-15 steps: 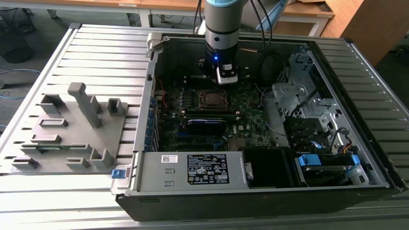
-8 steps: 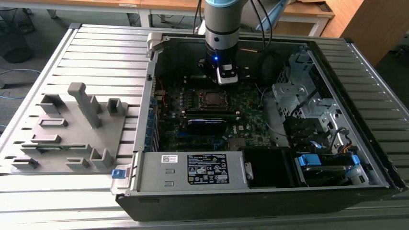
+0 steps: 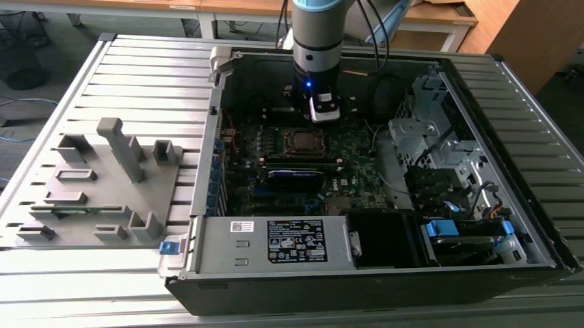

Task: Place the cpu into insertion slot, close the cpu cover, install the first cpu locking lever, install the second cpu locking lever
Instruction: 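Install the first cpu locking lever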

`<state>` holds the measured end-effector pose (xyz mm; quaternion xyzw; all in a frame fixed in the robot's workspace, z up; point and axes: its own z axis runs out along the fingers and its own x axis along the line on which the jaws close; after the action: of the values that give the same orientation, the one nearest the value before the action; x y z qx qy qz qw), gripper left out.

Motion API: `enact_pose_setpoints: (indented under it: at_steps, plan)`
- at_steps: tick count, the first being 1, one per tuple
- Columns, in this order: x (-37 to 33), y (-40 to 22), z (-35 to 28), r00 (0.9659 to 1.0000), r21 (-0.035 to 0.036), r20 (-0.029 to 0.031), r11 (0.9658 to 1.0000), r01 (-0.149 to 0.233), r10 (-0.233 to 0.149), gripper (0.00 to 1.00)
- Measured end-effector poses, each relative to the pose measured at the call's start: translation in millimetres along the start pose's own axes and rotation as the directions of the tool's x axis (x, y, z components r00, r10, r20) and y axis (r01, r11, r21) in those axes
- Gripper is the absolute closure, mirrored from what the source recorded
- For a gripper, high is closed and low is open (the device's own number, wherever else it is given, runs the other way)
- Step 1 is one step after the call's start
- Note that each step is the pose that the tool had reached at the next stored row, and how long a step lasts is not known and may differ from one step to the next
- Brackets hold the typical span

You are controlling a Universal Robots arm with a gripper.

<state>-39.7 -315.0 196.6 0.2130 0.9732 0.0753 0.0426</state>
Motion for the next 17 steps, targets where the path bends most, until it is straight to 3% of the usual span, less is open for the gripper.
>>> enact_pose_setpoints:
  at_steps: [6, 17]
  plan:
    - [-0.2, -1.1, 0.7, 1.0000, -0.0034, 0.0065, 1.0000, 0.001, -0.001, 0.89]
    - [1.3, -1.9, 1.9, 0.9999, -0.0056, 0.0110, 1.0000, 0.002, -0.002, 0.89]
